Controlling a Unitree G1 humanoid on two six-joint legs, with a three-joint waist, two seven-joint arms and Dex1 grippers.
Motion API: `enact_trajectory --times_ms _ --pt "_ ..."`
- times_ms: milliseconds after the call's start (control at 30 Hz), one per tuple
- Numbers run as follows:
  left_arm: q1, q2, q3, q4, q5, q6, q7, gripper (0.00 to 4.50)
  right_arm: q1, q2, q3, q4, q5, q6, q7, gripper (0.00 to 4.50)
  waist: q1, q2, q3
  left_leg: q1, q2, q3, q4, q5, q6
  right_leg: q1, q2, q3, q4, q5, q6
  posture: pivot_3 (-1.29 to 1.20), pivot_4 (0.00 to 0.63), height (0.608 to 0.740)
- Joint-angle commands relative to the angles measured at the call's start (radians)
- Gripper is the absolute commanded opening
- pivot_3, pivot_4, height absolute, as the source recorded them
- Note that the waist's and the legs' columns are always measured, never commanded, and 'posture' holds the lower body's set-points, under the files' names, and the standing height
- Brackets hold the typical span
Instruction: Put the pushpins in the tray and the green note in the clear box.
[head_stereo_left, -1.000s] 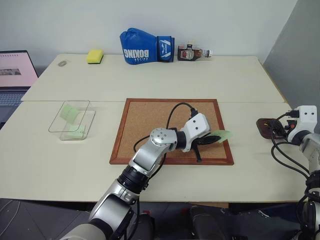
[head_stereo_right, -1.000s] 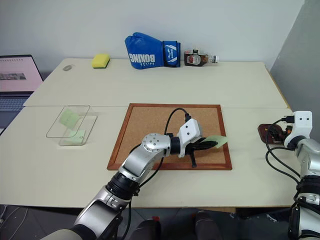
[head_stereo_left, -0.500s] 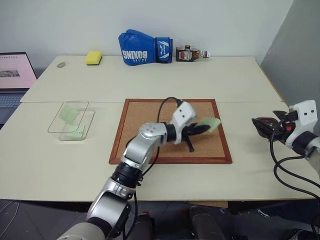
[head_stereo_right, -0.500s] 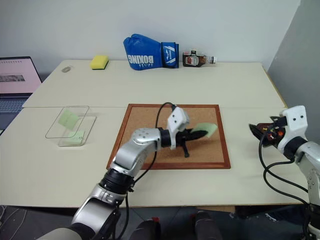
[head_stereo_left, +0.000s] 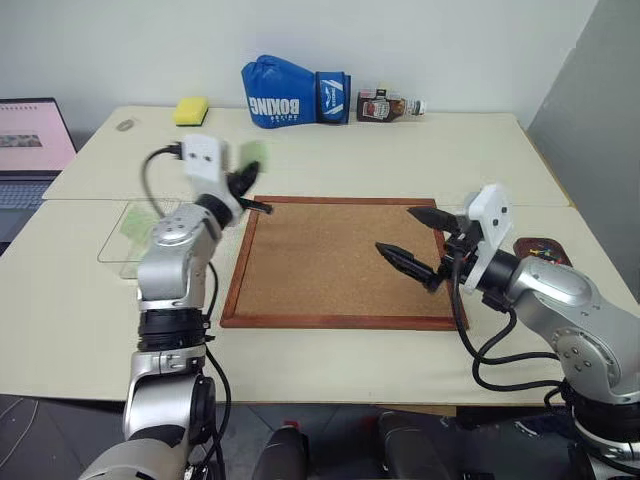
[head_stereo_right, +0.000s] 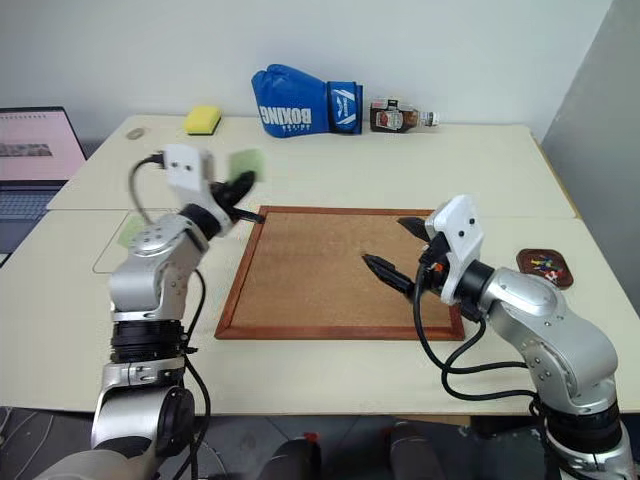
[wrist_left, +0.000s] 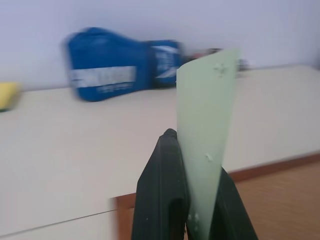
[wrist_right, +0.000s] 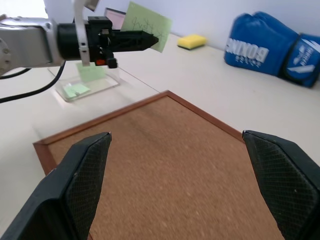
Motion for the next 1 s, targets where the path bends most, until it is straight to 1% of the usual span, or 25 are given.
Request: enact_trajectory --times_ms 33,133,267,367,533,600,633,733,900,1000 --pt "-0.018 0.053 0.115 0.057 0.036 -0.023 0.174 0.00 -0.033 0.012 0.009 -0.025 0.046 -0.020 0.041 4.45 0.001 0.000 0.000 0.000 0.000 0.000 0.000 0.000 0.000 0.000 0.000 -0.001 0.000 0.000 0.000 0.00 0.150 0.740" --pt "0.017 0.091 0.141 0.079 0.054 0.002 0.225 0.00 -0.056 0.043 0.011 -0.022 0.101 -0.027 0.064 4.45 0.001 -0.001 0.000 0.000 0.000 -0.001 0.000 0.000 0.000 0.000 0.000 -0.001 0.001 0.000 0.000 0.00 0.150 0.740" --pt "0.043 0.114 0.151 0.094 0.049 0.026 0.237 0.00 -0.099 0.092 0.019 -0.022 0.130 -0.029 0.044 4.45 0.003 -0.001 0.000 0.001 0.000 -0.001 0.000 0.000 0.000 0.000 0.000 -0.002 0.001 0.000 0.000 0.00 0.150 0.740" --pt "0.053 0.103 0.158 0.077 0.033 0.074 0.254 0.00 -0.121 0.118 0.011 -0.019 0.136 -0.048 0.038 4.45 0.008 -0.001 0.000 0.000 0.000 -0.003 0.001 0.000 0.000 0.001 0.000 -0.004 0.001 0.000 0.000 0.00 0.150 0.740" --pt "0.051 0.102 0.165 0.089 0.009 0.120 0.256 0.00 -0.130 0.123 0.018 -0.012 0.123 -0.064 0.031 4.45 0.008 -0.001 0.000 0.000 0.000 -0.004 0.000 0.000 0.000 0.001 0.000 -0.004 0.001 0.000 0.000 0.00 0.150 0.740" --pt "0.055 0.104 0.164 0.096 0.001 0.119 0.251 0.40 -0.130 0.123 0.023 -0.009 0.117 -0.069 0.030 4.50 0.007 -0.001 0.000 0.000 0.000 -0.004 0.000 0.000 0.000 0.001 0.000 -0.004 0.001 0.000 -0.001 0.00 0.150 0.740" --pt "0.057 0.104 0.163 0.095 -0.004 0.120 0.247 0.53 -0.130 0.122 0.025 -0.006 0.113 -0.072 0.030 4.50 0.006 -0.001 0.000 0.000 0.000 -0.004 0.000 0.000 0.000 0.001 0.000 -0.004 0.001 0.000 -0.001 0.00 0.150 0.740" --pt "0.062 0.101 0.160 0.083 -0.009 0.123 0.257 1.20 -0.125 0.111 0.037 0.004 0.088 -0.085 0.036 4.50 0.006 -0.001 0.000 0.000 0.000 -0.004 0.000 0.000 0.000 0.001 0.000 -0.004 0.002 0.000 -0.001 0.00 0.150 0.740" --pt "0.066 0.102 0.160 0.079 -0.015 0.128 0.267 2.05 -0.125 0.114 0.039 0.016 0.080 -0.093 0.032 4.50 0.005 -0.001 0.000 0.000 0.000 -0.004 0.000 0.000 0.000 0.001 0.000 -0.004 0.002 0.000 -0.001 0.00 0.150 0.740" --pt "0.071 0.101 0.155 0.068 -0.016 0.124 0.265 2.64 -0.122 0.113 0.038 0.017 0.079 -0.093 0.029 4.50 0.005 -0.001 0.000 0.000 0.000 -0.004 0.000 0.000 0.000 0.001 0.000 -0.004 0.001 0.000 -0.001 0.00 0.150 0.740"
